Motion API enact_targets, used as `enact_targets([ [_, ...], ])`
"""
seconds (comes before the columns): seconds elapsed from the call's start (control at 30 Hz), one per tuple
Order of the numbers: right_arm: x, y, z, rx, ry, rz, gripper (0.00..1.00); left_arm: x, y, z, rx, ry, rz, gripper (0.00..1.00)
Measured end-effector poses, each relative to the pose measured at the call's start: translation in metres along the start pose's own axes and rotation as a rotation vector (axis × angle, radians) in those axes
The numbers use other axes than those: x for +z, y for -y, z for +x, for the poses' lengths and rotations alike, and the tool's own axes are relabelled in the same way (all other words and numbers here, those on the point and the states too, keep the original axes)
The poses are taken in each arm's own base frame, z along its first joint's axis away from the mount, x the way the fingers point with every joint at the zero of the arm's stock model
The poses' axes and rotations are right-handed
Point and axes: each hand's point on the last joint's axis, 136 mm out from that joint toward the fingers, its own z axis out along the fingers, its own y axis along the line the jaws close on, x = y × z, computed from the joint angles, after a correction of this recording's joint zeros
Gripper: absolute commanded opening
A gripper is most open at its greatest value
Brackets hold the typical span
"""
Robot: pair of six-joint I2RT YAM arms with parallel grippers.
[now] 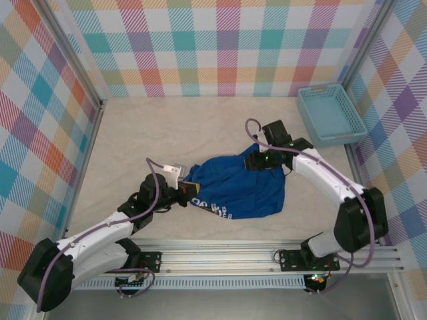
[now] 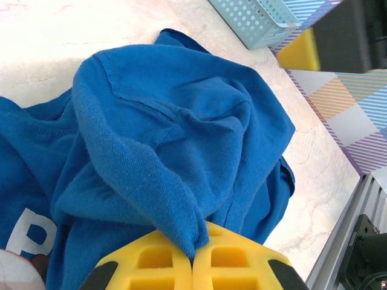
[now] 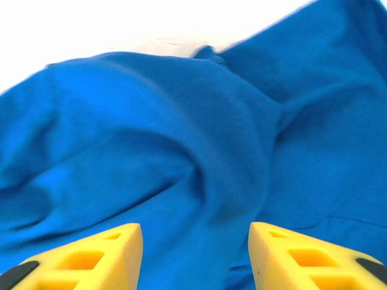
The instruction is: Fold the inside-out t-shirt
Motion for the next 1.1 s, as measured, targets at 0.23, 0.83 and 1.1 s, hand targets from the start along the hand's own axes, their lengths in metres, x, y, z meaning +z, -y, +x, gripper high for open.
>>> enact_targets([
  [0.23,0.013,-0.072,0.011,0.004,-0.030,-0.183,0.56,0.000,0.000,0.000,0.000,-0.001,0.000,0.00],
  [0.83,0.065,-0.050,0.024,0.210,-0.092,-0.094,0.00,-0.001,0.000,-0.001,0.005,0.003,-0.002,0.00],
  [1.1,-0.031,-0.072,-0.035,0.021,0.241,-0.246,0.00,0.005,-0.010,0.017,0.003,-0.089,-0.045,0.24],
])
